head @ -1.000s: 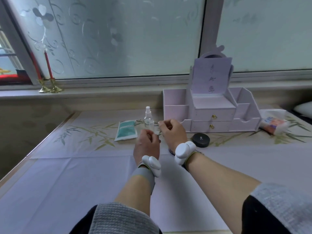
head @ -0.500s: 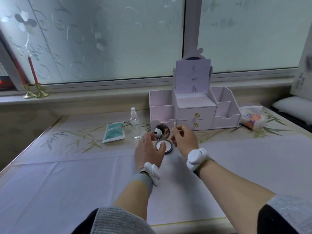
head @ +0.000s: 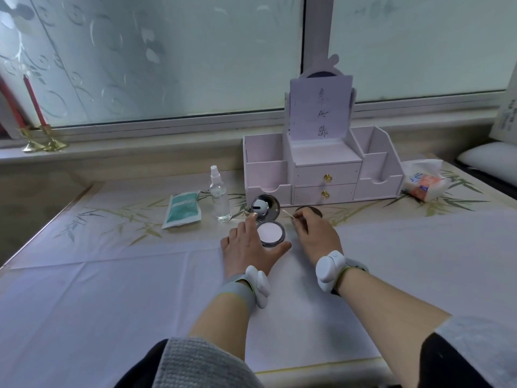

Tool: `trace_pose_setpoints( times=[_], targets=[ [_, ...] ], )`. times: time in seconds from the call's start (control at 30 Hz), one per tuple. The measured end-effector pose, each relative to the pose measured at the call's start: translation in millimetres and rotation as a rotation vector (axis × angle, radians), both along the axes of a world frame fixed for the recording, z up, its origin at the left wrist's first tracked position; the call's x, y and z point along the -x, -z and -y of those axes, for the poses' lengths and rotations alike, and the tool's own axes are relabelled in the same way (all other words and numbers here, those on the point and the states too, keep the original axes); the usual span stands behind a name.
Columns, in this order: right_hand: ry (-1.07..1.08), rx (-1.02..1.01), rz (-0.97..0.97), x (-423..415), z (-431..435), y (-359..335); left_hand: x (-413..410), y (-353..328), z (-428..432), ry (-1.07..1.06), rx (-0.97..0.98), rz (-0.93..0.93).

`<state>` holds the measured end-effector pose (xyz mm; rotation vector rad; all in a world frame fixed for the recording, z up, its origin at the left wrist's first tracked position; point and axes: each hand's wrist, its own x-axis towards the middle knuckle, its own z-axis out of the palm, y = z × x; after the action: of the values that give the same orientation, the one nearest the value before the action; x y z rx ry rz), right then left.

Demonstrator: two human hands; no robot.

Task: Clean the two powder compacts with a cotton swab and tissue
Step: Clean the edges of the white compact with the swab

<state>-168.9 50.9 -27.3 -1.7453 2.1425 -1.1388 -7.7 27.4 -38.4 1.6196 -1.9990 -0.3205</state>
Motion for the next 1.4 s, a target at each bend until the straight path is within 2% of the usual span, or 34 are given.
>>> trace_pose_setpoints(
  times=[0.2,0.43,1.1,1.4],
  targets=[
    [0.006,-0.020,-0.160,1.8,1.4,9.4,-3.1,1.7,10.2,0.035,0.029,0.012],
    [0.014,-0.013,-0.204,3.4,1.9,14.6,-4.7,5.9,11.6,0.046,0.063,-0.021],
    [-0.047,-0.097,-0.157,-0.5,-6.4,9.7,-6.3,8.5,12.8,0.053,0.069,-0.001],
    [0.011,-0.087,-0.181,0.3,-3.3,10.4,-7.9,6.8,11.8,0.060,0.043,-0.001]
  ],
)
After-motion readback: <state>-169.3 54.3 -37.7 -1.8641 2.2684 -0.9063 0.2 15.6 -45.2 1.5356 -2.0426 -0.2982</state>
